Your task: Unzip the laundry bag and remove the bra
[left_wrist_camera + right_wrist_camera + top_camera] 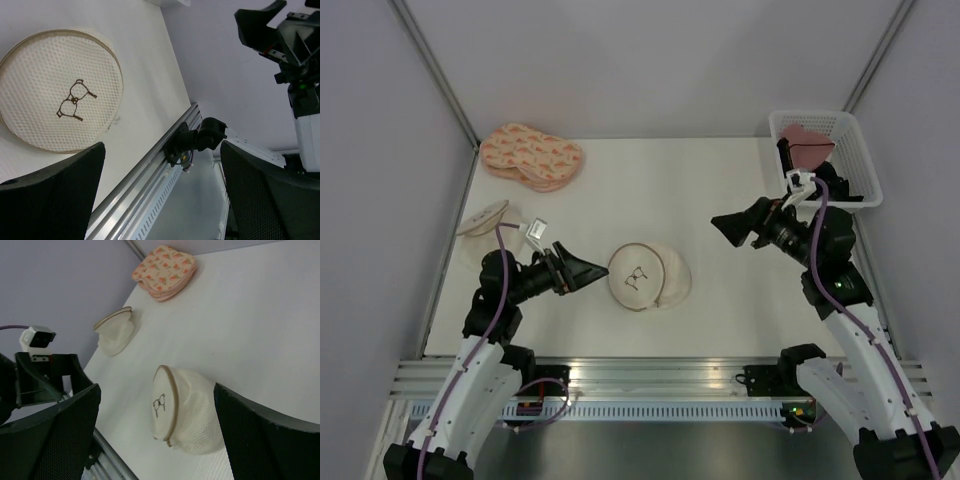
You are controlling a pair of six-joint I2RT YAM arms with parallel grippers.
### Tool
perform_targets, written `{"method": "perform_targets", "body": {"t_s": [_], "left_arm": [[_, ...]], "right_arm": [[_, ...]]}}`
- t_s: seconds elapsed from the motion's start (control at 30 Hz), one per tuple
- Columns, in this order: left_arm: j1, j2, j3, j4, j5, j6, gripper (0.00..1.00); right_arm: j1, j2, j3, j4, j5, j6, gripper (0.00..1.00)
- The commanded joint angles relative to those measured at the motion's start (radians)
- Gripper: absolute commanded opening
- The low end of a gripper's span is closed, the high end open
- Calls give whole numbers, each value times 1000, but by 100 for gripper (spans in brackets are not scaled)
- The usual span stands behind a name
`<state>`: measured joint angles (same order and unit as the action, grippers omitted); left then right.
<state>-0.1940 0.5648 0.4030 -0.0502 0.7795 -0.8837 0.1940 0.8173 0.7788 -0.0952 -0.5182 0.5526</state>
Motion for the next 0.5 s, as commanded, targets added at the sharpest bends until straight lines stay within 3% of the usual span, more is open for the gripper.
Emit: {"method": "perform_targets", "body": {"t_s": [0.0,0.13,0.23,0.3,0.47], "left_arm": [[-5,-28,2,30,-13,9,100],[-7,-29,-53,82,-6,-12,99],[-15,-31,-153,162,-52,-125,99],[-38,-58,-236,182,-138,-222,100],[-130,-187,-378,197,-353,-386,100]], "right_arm": [[1,-150,14,-33,-59,93,98],[2,-226,-50,-138,96,220,98],[2,-244,-137,1,35,269,98],[2,-227,-180,35,-13,288,98],[2,-247,-196,-3,38,212,98]]}}
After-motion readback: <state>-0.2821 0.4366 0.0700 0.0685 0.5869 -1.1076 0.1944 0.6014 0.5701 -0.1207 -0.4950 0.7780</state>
